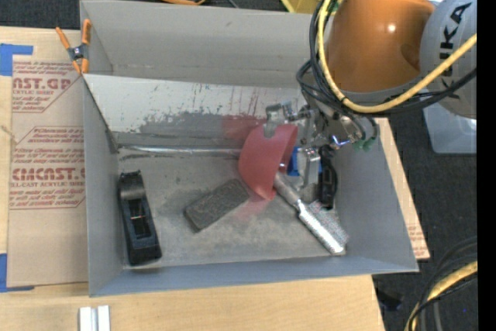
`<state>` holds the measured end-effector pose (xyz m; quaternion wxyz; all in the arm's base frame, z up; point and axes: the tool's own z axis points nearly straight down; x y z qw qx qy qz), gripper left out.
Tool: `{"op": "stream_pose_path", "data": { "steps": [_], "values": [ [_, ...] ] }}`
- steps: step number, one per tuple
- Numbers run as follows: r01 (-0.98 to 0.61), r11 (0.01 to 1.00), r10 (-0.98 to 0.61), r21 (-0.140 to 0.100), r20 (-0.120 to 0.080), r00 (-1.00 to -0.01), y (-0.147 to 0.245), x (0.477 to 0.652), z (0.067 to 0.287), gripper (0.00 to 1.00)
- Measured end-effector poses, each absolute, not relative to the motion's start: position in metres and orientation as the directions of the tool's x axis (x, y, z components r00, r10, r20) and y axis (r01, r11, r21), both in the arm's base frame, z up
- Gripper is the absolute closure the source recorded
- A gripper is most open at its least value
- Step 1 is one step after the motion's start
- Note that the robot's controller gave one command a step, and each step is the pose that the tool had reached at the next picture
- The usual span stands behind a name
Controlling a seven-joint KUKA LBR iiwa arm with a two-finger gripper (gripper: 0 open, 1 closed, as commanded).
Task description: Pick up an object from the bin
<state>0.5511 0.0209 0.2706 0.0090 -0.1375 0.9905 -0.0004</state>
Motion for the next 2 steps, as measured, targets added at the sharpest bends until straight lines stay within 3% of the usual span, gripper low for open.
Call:
{"op": "stream_pose_path", "data": {
  "steps": [1,2],
  "values": [
    [0.048,0.999,0.048,0.004,-0.018,-0.999,0.022,0.552,0.365,0.00],
    [-0.221,0.975,-0.221,0.001,-0.006,-0.975,0.019,0.545,0.312,0.00]
  ]
}}
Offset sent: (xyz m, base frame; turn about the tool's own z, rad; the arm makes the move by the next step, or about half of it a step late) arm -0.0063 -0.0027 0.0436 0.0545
